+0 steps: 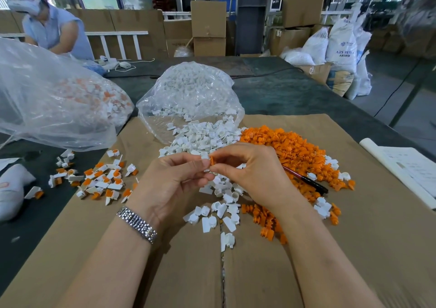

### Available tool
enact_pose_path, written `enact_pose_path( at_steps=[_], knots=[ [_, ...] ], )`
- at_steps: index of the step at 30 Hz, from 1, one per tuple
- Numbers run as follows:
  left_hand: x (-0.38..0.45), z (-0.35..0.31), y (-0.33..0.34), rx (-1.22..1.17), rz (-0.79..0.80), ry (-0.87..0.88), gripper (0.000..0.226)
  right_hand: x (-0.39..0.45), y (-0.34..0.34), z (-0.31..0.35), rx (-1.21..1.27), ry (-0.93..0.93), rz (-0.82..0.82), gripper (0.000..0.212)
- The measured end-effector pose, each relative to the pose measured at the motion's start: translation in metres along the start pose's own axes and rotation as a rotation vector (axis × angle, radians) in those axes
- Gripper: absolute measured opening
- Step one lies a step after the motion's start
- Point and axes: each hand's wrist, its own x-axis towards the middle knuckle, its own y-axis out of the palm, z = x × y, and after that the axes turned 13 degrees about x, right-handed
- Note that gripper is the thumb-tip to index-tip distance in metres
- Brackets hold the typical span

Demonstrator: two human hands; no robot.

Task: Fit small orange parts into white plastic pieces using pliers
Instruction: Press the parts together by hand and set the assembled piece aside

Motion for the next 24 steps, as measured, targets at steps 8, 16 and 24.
enact_pose_path(
  at_steps=[8, 16, 24],
  knots=[
    [0.006, 0.002, -0.005, -0.020, -0.034, 0.021, 0.010, 0.000, -0.038, -0.006, -0.712, 0.600, -0.130, 0.039],
    [0.009, 0.003, -0.011, -0.041, -0.034, 0.041, 0.027, 0.001, -0.040, 0.000, -0.725, 0.811, -0.023, 0.039],
    [0.011, 0.003, -0.013, -0.089, -0.070, 0.057, 0.031, 0.005, -0.047, 0.019, -0.394, 0.644, -0.136, 0.035]
  ],
)
